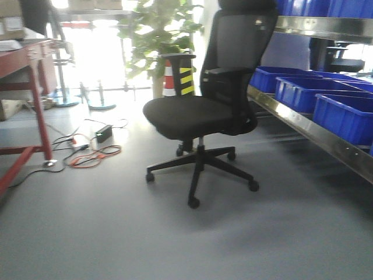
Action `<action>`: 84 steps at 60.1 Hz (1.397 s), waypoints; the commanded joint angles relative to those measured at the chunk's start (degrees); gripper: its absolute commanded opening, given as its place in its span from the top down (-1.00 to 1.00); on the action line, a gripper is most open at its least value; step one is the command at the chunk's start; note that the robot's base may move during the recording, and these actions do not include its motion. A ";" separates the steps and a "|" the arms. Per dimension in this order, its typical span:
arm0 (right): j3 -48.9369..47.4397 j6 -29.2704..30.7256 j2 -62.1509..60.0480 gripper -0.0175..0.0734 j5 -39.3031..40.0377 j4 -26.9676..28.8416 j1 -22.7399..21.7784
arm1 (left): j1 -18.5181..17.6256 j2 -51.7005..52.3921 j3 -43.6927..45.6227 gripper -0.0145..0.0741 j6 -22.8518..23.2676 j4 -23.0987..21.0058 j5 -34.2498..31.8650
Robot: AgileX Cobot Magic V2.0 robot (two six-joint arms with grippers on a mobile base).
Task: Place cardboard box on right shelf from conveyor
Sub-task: 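Drive the base away from the conveyor toward the steel shelf rack, then drive up to the shelf rack holding the box in the right gripper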
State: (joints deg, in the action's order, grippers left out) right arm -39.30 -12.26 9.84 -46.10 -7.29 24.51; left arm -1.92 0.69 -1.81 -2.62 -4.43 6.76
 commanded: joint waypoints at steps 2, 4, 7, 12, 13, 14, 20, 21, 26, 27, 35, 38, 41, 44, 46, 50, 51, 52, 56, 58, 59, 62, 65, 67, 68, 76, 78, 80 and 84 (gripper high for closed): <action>-1.36 0.52 1.00 0.18 5.55 -0.95 -0.23 | 0.01 0.93 -0.47 0.94 -0.01 -0.34 -4.87; -1.36 0.52 1.00 0.18 5.55 -0.95 -0.23 | 0.01 0.93 -0.47 0.94 -0.01 -0.34 -4.87; -1.36 0.52 1.00 0.18 5.63 -0.95 -0.23 | 0.01 0.93 -0.47 0.94 -0.01 -0.34 -4.87; -1.36 0.52 1.00 0.18 5.63 -0.95 -0.23 | 0.01 0.93 -0.47 0.94 -0.01 -0.34 -4.87; -1.36 0.52 1.00 0.18 5.63 -0.95 -0.23 | 0.01 0.93 -0.47 0.94 -0.01 -0.34 -4.87; -1.36 0.52 1.00 0.18 5.63 -0.95 -0.23 | 0.01 0.93 -0.47 0.94 -0.01 -0.34 -4.87; -1.36 0.52 1.00 0.18 5.63 -0.95 -0.23 | 0.01 0.93 -0.47 0.93 -0.01 -0.34 -4.87; -1.36 0.52 1.00 0.18 5.63 -0.95 -0.23 | 0.01 0.93 -0.47 0.94 -0.01 -0.34 -4.87; -1.36 0.52 1.00 0.18 5.63 -0.95 -0.23 | 0.01 0.93 -0.47 0.93 -0.01 -0.34 -4.87; -1.36 0.52 1.00 0.18 5.63 -0.95 -0.23 | 0.01 0.93 -0.47 0.94 -0.01 -0.34 -4.87; -1.36 0.52 1.00 0.18 5.63 -0.95 -0.23 | 0.13 0.93 -0.47 0.94 -0.01 -0.34 -4.87; -1.36 0.52 1.00 0.18 5.63 -0.95 -0.23 | 0.13 0.93 -0.47 0.94 -0.01 -0.34 -4.87; -1.36 0.52 1.00 0.18 5.63 -0.95 -0.23 | 0.13 0.93 -0.47 0.93 -0.01 -0.34 -4.87; -1.36 0.52 1.00 0.18 5.63 -0.95 -0.23 | 0.13 0.93 -0.47 0.94 -0.01 -0.34 -4.87; -1.36 0.52 1.00 0.18 5.63 -0.95 -0.23 | 0.13 0.93 -0.47 0.94 -0.01 -0.34 -4.87; -1.36 0.52 1.00 0.18 5.63 -0.95 -0.23 | 0.13 0.93 -0.47 0.94 -0.01 -0.34 -4.87; -1.36 0.52 1.00 0.18 5.63 -0.95 -0.23 | 0.13 0.93 -0.47 0.93 -0.01 -0.34 -4.87; -1.36 0.52 1.00 0.18 5.63 -0.95 -0.23 | 0.13 0.93 -0.47 0.94 -0.01 -0.34 -4.87; -1.36 0.52 1.00 0.18 5.63 -0.95 -0.23 | 0.13 0.93 -0.47 0.94 -0.01 -0.34 -4.87; -1.36 0.52 1.00 0.18 5.63 -0.95 -0.23 | 0.13 0.93 -0.47 0.94 -0.01 -0.34 -4.87; -1.36 0.52 1.00 0.18 5.63 -0.95 -0.23 | 0.13 0.93 -0.47 0.94 -0.01 -0.34 -4.87; -1.36 0.52 1.00 0.18 5.63 -0.95 -0.23 | 0.13 0.93 -0.47 0.94 -0.01 -0.34 -4.87; -1.36 0.52 1.00 0.18 5.63 -0.95 -0.23 | 0.13 0.93 -0.47 0.94 -0.01 -0.34 -4.87; -1.36 0.52 1.00 0.18 5.63 -0.95 -0.23 | 0.13 0.93 -0.47 0.94 -0.01 -0.34 -4.87; -1.36 0.52 1.00 0.18 5.63 -0.95 -0.23 | 0.13 0.93 -0.47 0.94 -0.01 -0.34 -4.87; -1.36 0.52 1.00 0.18 5.63 -0.95 -0.23 | 0.13 0.93 -0.47 0.94 -0.01 -0.34 -4.87; -1.36 0.52 1.00 0.18 5.63 -0.95 -0.23 | 0.13 0.93 -0.47 0.94 -0.01 -0.34 -4.87; -1.36 0.52 1.00 0.18 5.63 -0.95 -0.23 | 0.13 0.93 -0.47 0.94 -0.01 -0.34 -4.87; -1.36 0.52 1.00 0.18 5.63 -0.95 -0.23 | 0.13 0.93 -0.47 0.94 -0.01 -0.34 -4.87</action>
State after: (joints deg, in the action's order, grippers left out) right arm -39.08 -12.26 9.84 -46.10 -7.29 24.51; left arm -1.92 0.69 -1.81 -2.62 -4.43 6.76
